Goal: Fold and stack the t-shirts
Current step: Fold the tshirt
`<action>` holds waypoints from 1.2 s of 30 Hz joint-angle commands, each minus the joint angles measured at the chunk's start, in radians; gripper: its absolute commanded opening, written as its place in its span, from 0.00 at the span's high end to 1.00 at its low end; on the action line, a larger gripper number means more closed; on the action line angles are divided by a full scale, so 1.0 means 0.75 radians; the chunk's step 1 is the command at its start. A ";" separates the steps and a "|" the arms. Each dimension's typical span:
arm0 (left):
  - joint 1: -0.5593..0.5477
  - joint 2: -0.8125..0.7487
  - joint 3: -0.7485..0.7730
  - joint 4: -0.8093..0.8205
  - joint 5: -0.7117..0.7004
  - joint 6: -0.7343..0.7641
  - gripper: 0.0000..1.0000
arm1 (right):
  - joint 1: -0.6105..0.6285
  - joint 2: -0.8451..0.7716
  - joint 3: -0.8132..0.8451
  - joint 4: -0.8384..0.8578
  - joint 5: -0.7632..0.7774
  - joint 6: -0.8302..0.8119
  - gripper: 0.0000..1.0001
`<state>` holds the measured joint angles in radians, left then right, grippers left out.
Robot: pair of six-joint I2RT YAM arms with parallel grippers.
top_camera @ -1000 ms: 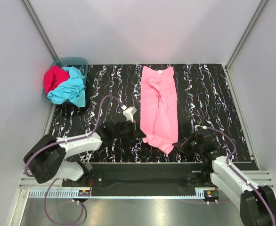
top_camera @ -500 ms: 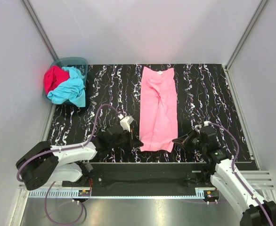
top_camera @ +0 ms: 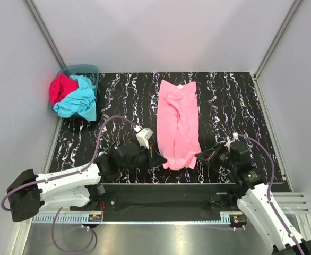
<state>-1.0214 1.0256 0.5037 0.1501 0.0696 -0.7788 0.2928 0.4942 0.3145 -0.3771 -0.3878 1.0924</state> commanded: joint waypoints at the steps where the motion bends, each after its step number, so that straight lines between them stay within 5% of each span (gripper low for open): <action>1: -0.076 -0.048 0.010 -0.032 -0.131 -0.019 1.00 | 0.011 -0.061 0.043 -0.114 -0.039 -0.033 1.00; 10: -0.182 -0.122 -0.113 -0.075 -0.279 -0.087 1.00 | 0.013 -0.266 0.061 -0.320 0.065 -0.082 1.00; 24: 0.040 0.005 0.075 -0.051 -0.173 0.104 1.00 | 0.011 0.251 0.131 0.157 0.092 -0.111 1.00; 36: 0.235 0.379 0.126 0.192 -0.036 0.171 1.00 | 0.006 0.603 0.229 0.466 0.173 -0.125 1.00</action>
<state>-0.8646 1.2625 0.5480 0.1753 -0.0048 -0.6842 0.2947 0.9146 0.4362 -0.1577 -0.2989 1.0157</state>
